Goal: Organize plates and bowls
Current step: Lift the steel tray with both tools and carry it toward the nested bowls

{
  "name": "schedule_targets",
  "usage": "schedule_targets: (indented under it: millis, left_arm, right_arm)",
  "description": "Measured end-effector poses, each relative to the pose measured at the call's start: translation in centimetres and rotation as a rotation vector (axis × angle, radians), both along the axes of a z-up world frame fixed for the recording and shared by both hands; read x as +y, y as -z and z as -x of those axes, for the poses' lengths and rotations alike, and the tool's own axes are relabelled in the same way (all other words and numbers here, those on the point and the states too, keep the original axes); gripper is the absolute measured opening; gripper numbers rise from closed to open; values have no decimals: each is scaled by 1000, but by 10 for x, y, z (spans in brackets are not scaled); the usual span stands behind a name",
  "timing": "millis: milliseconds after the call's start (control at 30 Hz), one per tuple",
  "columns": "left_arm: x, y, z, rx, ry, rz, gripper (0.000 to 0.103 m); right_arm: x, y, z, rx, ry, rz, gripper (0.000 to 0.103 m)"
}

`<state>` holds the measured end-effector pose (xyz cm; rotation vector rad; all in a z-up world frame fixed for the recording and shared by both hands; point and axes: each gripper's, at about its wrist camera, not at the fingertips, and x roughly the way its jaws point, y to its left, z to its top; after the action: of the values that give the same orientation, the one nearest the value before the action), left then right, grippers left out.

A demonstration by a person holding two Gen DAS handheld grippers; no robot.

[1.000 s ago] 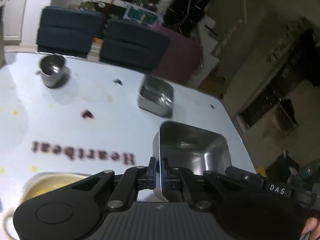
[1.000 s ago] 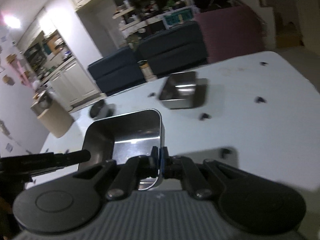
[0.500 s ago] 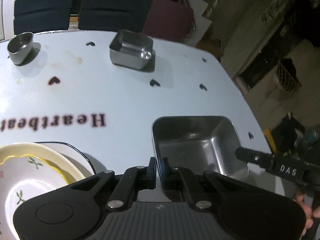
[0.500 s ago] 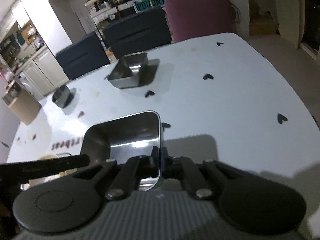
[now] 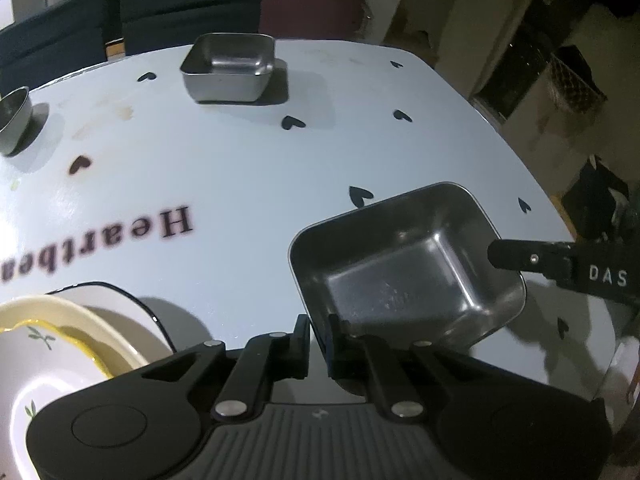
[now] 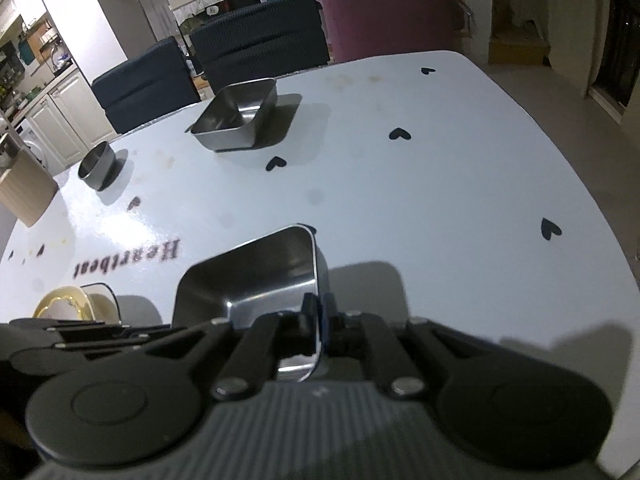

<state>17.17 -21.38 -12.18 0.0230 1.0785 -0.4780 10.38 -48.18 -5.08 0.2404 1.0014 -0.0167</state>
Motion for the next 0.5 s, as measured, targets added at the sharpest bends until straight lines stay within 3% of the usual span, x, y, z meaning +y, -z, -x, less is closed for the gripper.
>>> schedule_targets:
  millis: [500]
  left_arm:
    - [-10,1,1,-15,63,-16,10]
  right_arm:
    - [-6,15,-7,61,17,26,3]
